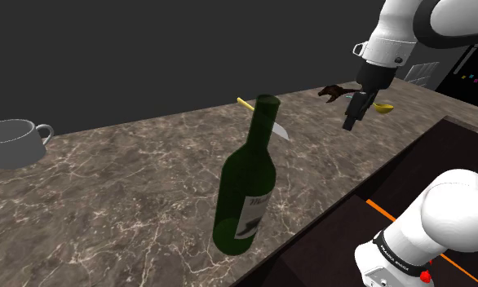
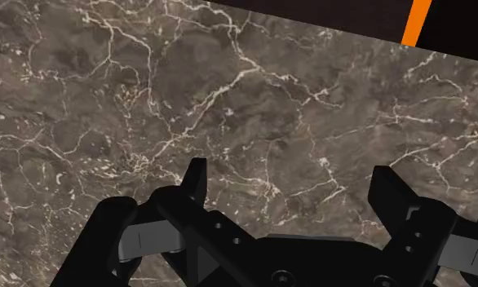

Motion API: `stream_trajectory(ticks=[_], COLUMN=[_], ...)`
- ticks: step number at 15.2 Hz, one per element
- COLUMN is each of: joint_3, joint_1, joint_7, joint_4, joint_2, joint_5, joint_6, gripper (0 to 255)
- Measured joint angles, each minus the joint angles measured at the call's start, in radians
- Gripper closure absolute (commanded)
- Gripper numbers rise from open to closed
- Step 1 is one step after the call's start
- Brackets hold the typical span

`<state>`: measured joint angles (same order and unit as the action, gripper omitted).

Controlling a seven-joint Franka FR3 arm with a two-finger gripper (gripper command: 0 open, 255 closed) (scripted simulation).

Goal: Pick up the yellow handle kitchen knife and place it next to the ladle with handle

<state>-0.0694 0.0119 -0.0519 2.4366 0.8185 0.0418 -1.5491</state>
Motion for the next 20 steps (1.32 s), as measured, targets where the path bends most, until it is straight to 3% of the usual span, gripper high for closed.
stream_trajectory(ticks=[3, 8, 20], joint_3=[-0.004, -0.016, -0.032], joint_1=[-0.004, -0.02, -0.055], joint_7=[0.007, 0.035, 0.11], joint_4=[-0.011, -0.058, -0.349], joint_2=[-0.044, -0.22, -0.679], joint_5=[0.001, 0.002, -0.026], joint_6=[-0.035, -0.171, -0.363], gripper=[0, 0, 0])
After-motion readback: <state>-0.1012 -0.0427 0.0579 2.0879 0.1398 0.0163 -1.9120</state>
